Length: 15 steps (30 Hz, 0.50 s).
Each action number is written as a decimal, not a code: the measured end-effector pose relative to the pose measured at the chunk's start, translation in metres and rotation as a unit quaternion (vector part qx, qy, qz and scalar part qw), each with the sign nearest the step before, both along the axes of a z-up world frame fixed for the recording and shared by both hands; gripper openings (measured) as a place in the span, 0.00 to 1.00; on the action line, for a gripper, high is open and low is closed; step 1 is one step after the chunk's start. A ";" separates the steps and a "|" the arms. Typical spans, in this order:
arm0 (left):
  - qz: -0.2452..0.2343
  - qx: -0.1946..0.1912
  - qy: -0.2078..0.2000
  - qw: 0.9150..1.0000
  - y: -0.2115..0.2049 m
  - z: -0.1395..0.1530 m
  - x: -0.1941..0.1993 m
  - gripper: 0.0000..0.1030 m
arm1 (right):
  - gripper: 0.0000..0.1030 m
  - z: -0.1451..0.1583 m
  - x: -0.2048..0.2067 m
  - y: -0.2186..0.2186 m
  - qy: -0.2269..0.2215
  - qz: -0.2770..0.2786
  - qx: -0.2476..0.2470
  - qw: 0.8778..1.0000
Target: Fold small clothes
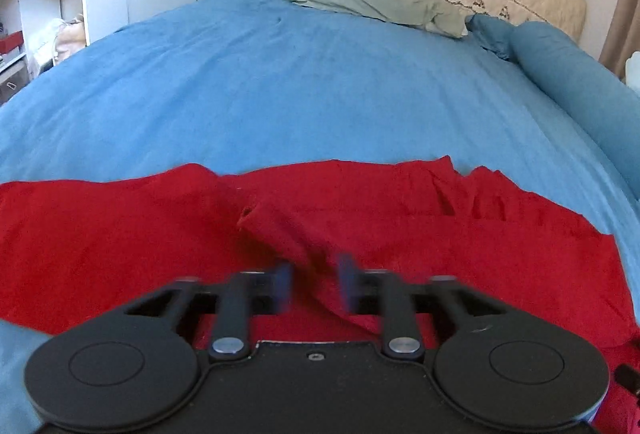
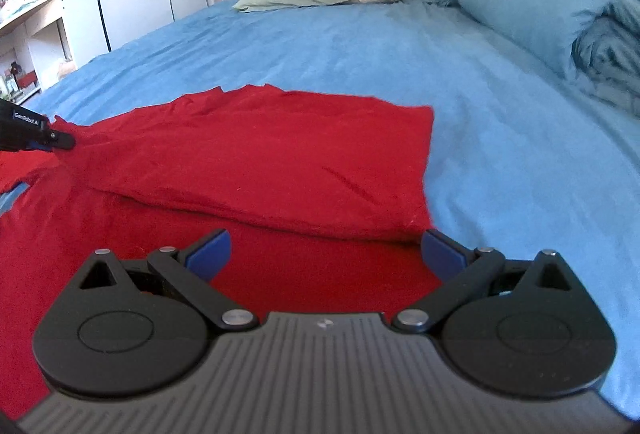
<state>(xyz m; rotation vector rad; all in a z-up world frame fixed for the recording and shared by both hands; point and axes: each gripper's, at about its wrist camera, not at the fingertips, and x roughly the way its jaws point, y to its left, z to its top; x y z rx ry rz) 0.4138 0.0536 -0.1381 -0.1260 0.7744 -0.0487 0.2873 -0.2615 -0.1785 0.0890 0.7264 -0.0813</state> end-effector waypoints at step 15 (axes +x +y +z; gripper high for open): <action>-0.128 0.034 0.001 0.991 -0.075 -0.018 -0.051 0.72 | 1.00 -0.026 0.017 -0.005 0.022 -0.020 -0.197 0.980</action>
